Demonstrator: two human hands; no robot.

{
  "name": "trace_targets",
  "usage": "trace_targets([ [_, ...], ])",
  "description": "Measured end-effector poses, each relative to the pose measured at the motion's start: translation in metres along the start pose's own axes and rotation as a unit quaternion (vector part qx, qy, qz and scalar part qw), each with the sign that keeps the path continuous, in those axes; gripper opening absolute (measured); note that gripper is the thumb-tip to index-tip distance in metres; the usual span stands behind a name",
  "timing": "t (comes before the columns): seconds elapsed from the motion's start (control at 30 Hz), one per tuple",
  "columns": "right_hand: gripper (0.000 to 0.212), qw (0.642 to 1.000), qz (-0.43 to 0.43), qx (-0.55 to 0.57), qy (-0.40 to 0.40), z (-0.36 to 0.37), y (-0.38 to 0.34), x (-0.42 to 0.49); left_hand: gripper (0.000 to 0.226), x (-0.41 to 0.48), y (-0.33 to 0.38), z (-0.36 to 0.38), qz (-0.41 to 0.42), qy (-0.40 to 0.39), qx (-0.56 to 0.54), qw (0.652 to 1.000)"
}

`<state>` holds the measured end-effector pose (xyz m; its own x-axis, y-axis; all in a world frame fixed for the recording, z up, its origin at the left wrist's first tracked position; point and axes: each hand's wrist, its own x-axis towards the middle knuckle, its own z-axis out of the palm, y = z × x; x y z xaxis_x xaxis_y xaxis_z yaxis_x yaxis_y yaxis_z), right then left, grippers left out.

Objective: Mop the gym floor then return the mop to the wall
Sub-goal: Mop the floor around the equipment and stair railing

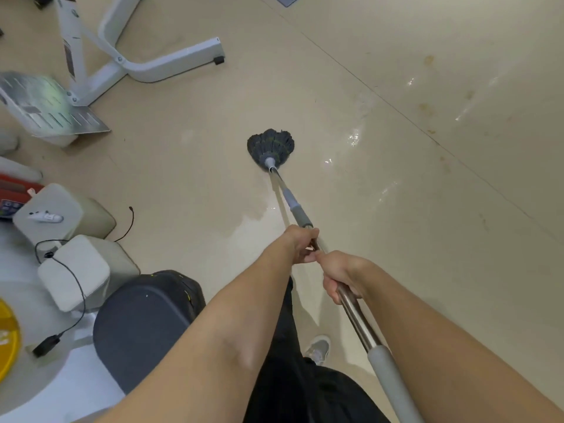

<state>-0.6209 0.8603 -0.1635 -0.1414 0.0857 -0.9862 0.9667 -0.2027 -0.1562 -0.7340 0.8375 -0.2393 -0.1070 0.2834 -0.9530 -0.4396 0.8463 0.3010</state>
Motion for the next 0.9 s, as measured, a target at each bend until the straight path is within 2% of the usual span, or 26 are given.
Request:
trace_targets([
  [0.07, 0.08, 1.0, -0.006, -0.01, 0.005, 0.025, 0.047, -0.026, 0.023, -0.025, -0.05, 0.022, -0.01, -0.01, -0.006, 1.0],
  [0.1, 0.086, 1.0, -0.009, -0.014, 0.008, 0.036, 0.069, -0.04, 0.02, -0.037, -0.074, 0.034, -0.016, -0.019, -0.01, 1.0],
  [0.13, 0.083, 1.0, -0.007, -0.018, 0.009, 0.046, 0.092, -0.05, 0.018, -0.049, -0.095, 0.044, -0.024, -0.031, -0.012, 0.999],
  [0.2, 0.062, 1.0, 0.008, -0.017, 0.014, 0.065, 0.137, -0.061, 0.017, -0.071, -0.132, 0.062, -0.041, -0.062, -0.01, 0.997],
  [0.23, 0.06, 1.0, 0.023, -0.012, 0.013, 0.073, 0.154, -0.065, 0.016, -0.079, -0.146, 0.068, -0.049, -0.078, -0.006, 0.996],
  [0.37, 0.073, 0.997, 0.077, 0.009, 0.003, 0.098, 0.186, -0.066, 0.012, -0.097, -0.18, 0.077, -0.063, -0.095, 0.004, 0.993],
  [0.63, 0.068, 0.996, 0.091, -0.007, 0.012, 0.079, 0.119, -0.051, 0.01, -0.076, -0.135, 0.041, -0.034, -0.07, -0.017, 0.997],
  [0.73, 0.054, 0.994, 0.1, 0.051, 0.006, 0.051, 0.076, -0.047, 0.01, -0.058, -0.096, 0.024, -0.02, -0.066, -0.042, 0.997],
  [0.9, 0.049, 0.996, 0.078, 0.052, 0.002, 0.01, -0.018, -0.01, 0.013, -0.012, -0.009, -0.021, 0.003, -0.023, -0.062, 0.998],
])
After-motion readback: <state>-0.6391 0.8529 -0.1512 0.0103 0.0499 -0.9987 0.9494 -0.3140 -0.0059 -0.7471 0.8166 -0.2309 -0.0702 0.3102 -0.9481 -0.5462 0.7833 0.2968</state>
